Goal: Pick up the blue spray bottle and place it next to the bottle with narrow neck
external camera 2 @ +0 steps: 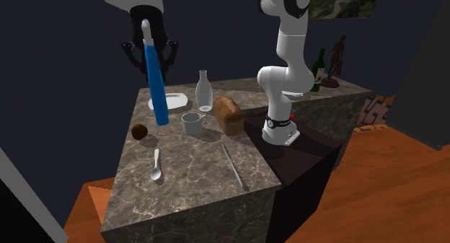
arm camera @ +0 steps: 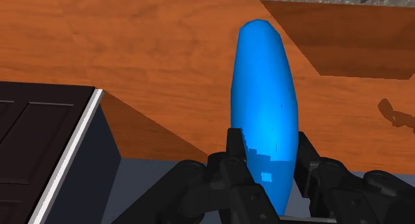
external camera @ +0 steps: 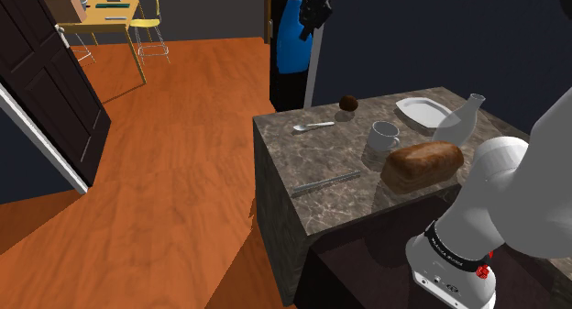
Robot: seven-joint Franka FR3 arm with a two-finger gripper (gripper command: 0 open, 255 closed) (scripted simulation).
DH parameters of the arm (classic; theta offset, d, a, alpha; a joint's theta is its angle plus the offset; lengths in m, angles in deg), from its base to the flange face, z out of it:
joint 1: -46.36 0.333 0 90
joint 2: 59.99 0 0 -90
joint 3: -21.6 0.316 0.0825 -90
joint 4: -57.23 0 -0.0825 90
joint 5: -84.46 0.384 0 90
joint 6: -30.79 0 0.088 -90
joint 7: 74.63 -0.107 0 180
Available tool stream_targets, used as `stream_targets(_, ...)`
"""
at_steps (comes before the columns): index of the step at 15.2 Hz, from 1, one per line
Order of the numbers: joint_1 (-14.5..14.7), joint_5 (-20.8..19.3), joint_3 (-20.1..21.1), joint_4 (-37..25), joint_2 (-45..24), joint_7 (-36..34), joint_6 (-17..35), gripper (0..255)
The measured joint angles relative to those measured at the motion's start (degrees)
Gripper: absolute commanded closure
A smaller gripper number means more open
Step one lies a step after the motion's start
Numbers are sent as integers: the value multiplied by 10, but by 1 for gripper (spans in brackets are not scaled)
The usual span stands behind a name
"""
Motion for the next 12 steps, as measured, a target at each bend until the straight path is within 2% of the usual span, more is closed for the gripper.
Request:
stream_targets(4,-3,-4,-3,-20,4,-5,-24,255)
stream_targets(12,-34,-80,-14,87,133,22,-32,255)
